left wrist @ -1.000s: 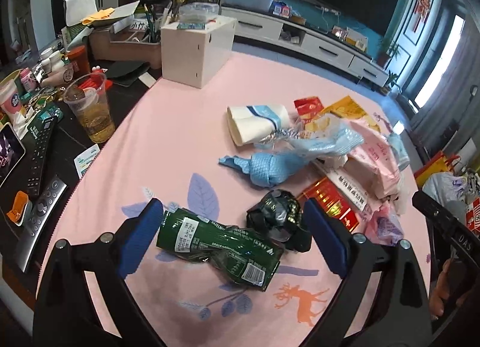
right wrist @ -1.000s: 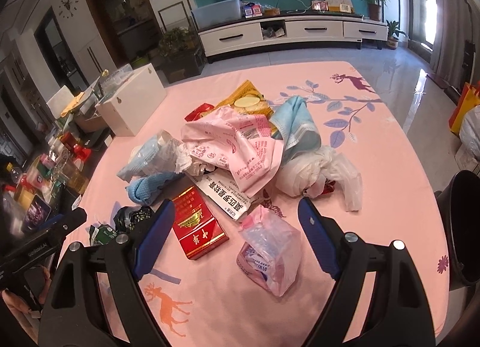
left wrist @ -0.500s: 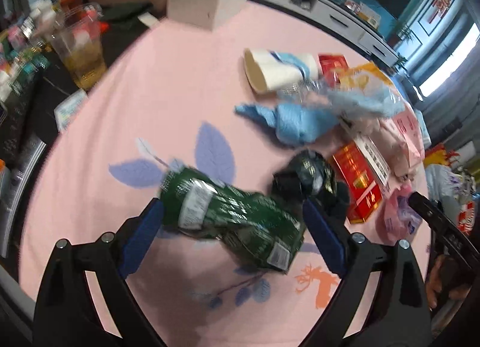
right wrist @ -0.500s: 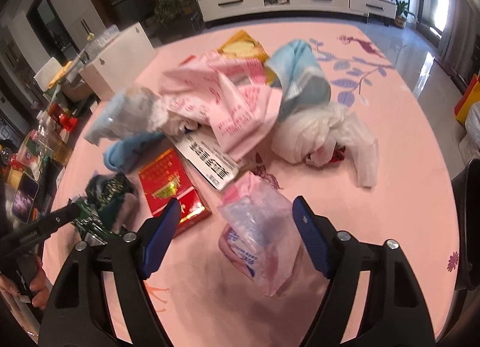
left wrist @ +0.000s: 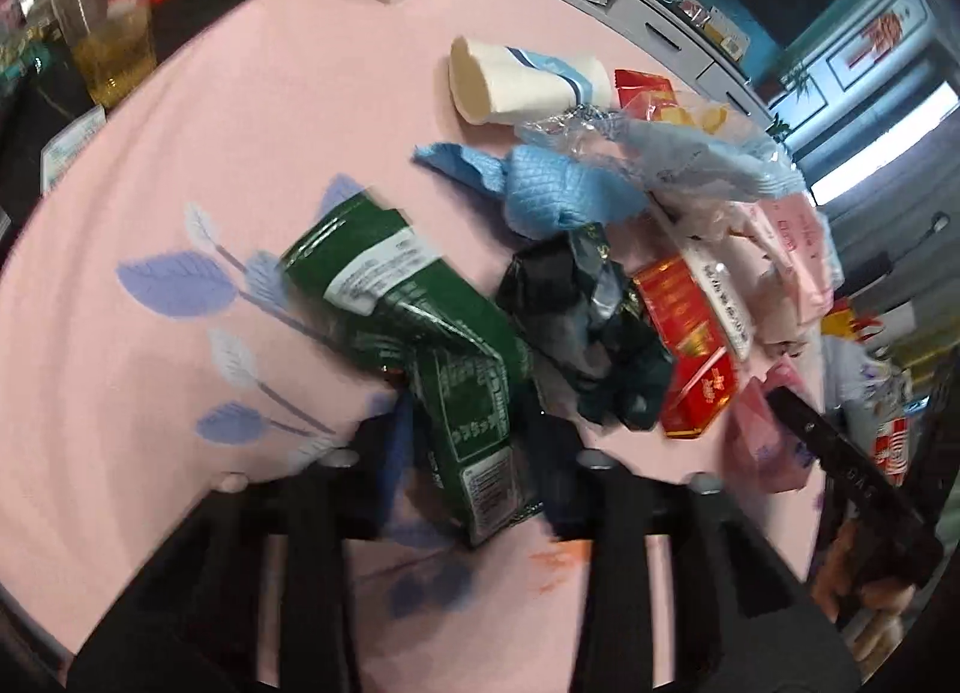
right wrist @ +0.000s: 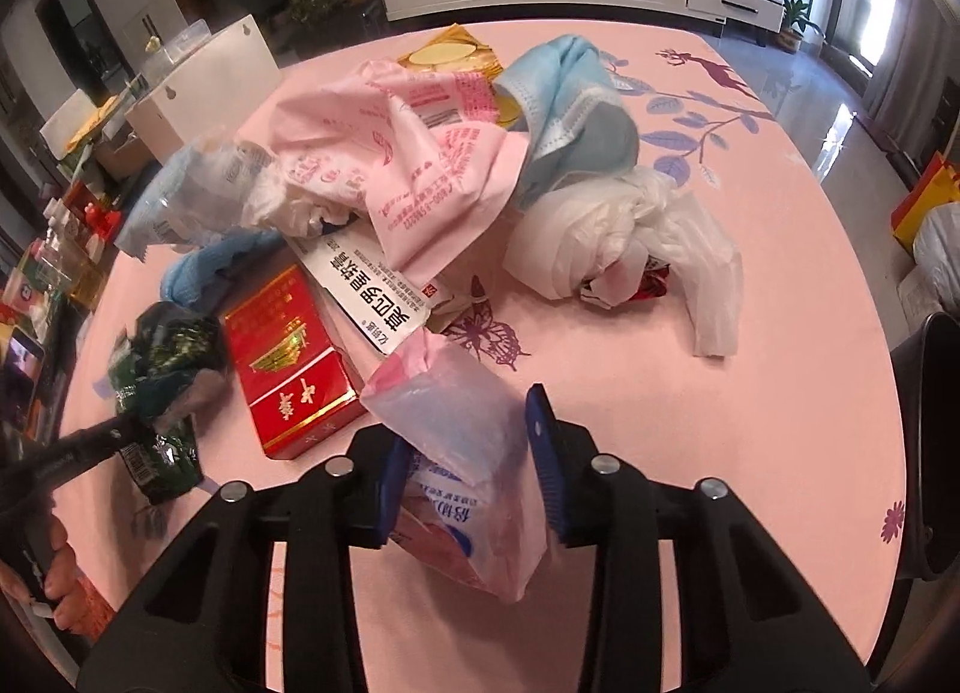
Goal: Collect trash
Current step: 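Close the left tool on the green snack bag while the right tool closes on the clear bag, then carry both bags over the black bin and open both tools to drop them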
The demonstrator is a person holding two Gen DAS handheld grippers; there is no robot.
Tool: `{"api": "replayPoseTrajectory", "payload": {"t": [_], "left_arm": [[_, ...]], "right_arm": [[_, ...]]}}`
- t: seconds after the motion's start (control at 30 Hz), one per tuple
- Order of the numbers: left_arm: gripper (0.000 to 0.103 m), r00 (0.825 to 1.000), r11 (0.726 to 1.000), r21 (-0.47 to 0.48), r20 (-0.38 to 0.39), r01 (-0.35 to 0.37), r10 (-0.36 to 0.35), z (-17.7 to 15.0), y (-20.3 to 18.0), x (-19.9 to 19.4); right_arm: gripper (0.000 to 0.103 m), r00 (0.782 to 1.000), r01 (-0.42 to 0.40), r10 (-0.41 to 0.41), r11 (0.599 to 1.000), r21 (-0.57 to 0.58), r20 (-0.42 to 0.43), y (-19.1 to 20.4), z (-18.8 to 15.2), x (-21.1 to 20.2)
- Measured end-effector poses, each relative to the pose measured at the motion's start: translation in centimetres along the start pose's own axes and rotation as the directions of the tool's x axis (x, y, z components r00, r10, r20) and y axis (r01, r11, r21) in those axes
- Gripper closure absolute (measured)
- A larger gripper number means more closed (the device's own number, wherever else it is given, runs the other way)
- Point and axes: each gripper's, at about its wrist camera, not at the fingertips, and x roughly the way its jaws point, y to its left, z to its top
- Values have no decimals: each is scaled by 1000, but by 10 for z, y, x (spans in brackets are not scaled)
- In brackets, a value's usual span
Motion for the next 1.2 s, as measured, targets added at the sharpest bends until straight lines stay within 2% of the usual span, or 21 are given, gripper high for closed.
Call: {"api": "replayPoseTrajectory", "payload": {"t": [0.03, 0.2, 0.33, 0.4, 0.47, 0.6, 0.67, 0.77, 0.8, 0.93, 1.2], "left_arm": [[82, 1000, 1000, -3, -1, 23, -23, 0, -2, 0], [83, 993, 995, 21, 70, 97, -98, -8, -24, -29], [83, 976, 987, 120, 176, 106, -126, -17, -67, -66], [83, 965, 978, 167, 206, 127, -161, -22, -89, -79], [83, 945, 958, 222, 230, 183, -234, -26, -118, -88], [83, 935, 926, 325, 228, 191, -273, -34, -182, -83], [83, 926, 896, 379, 195, 232, -322, -41, -217, -78], [83, 913, 841, 456, 129, 293, -388, -52, -269, -64], [83, 909, 822, 479, 107, 308, -404, -57, -285, -59], [83, 903, 761, 548, 25, 346, -428, -77, -343, -35], [82, 908, 700, 612, -72, 367, -413, -120, -412, 15]], "right_arm": [[67, 1000, 1, -1, 1000, 1, 8, 0, 1, -3], [67, 989, 54, -53, 999, -6, 135, -5, 5, -43], [67, 972, 79, -86, 996, 42, 219, -23, 8, -76], [67, 957, 94, -112, 992, 81, 266, -37, 9, -93], [67, 926, 158, -197, 977, 142, 321, -57, 12, -110], [67, 857, 279, -352, 931, 235, 376, -89, 7, -135], [67, 816, 321, -423, 898, 300, 394, -110, 2, -147], [67, 778, 347, -492, 855, 386, 390, -142, -8, -157], [67, 773, 349, -506, 843, 410, 382, -151, -11, -158], [67, 774, 331, -527, 809, 486, 350, -191, -22, -164], [67, 771, 336, -574, 734, 590, 275, -255, -48, -164]]}}
